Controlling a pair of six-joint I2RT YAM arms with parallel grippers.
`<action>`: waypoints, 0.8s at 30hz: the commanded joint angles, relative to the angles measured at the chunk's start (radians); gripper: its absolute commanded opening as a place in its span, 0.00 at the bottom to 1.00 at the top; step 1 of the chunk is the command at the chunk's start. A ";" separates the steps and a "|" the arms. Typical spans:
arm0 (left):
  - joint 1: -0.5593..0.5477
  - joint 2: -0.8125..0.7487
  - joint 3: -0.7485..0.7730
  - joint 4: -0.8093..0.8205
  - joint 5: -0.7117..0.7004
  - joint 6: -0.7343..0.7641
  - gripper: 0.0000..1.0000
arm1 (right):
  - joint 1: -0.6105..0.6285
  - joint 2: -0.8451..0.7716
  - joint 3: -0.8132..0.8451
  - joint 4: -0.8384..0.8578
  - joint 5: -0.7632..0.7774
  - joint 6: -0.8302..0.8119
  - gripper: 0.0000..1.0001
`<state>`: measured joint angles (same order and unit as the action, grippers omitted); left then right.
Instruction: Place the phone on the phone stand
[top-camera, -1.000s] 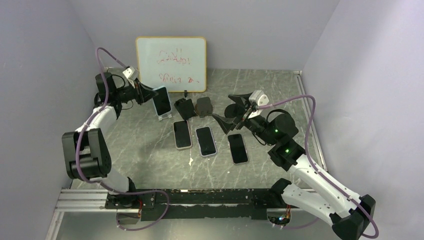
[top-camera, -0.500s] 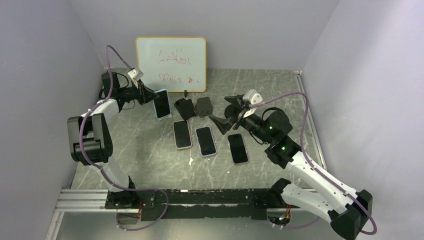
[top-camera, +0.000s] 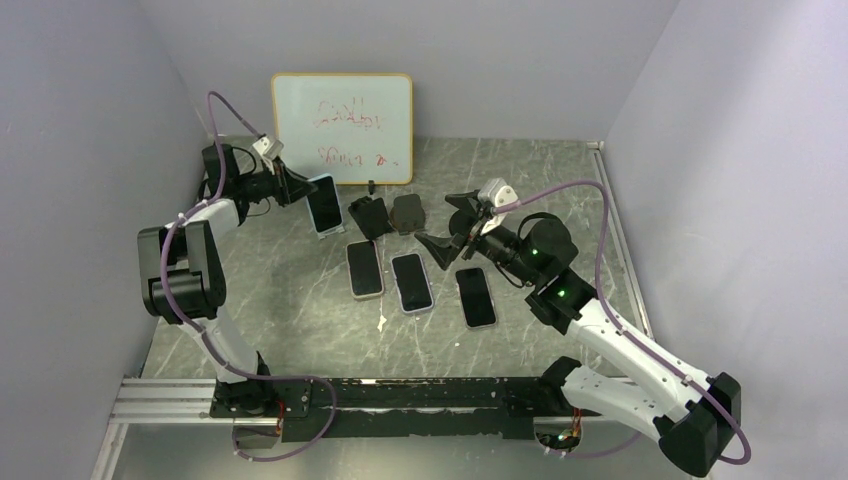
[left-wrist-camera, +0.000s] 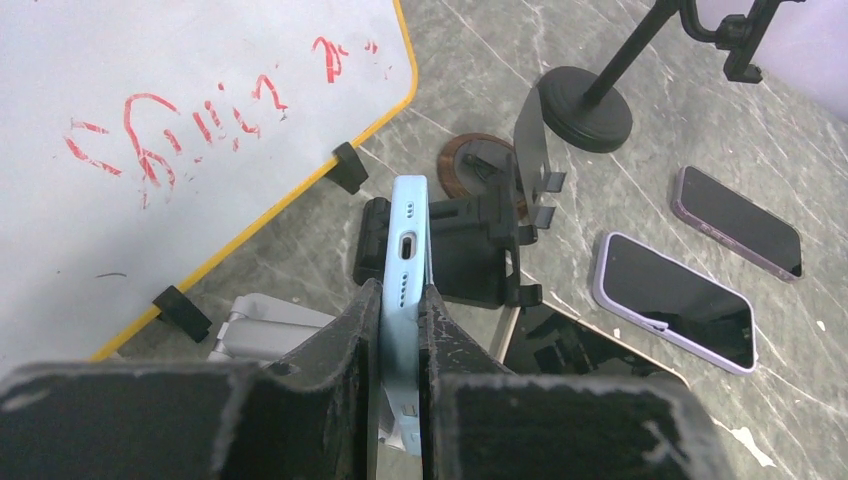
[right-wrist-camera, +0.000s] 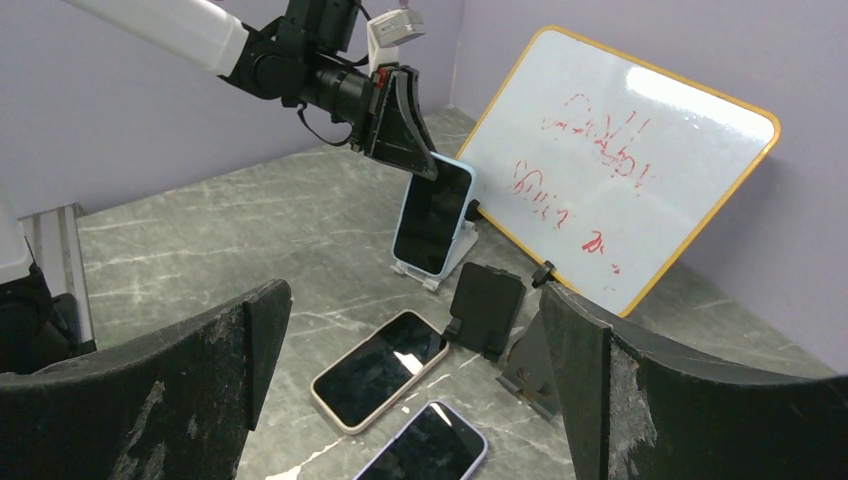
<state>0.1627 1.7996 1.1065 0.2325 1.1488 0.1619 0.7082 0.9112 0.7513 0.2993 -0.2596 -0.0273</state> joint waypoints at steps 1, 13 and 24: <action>0.022 0.030 -0.017 0.154 0.007 0.000 0.05 | 0.003 -0.007 0.022 0.000 -0.013 -0.009 1.00; 0.024 0.094 -0.084 0.185 -0.072 0.069 0.05 | 0.003 -0.018 0.016 0.000 -0.025 -0.009 1.00; 0.038 0.073 -0.105 0.160 -0.101 0.102 0.05 | 0.004 -0.015 0.011 0.006 -0.033 -0.008 1.00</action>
<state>0.1783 1.8534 1.0405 0.3985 1.1484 0.1341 0.7082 0.9092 0.7513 0.2935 -0.2817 -0.0277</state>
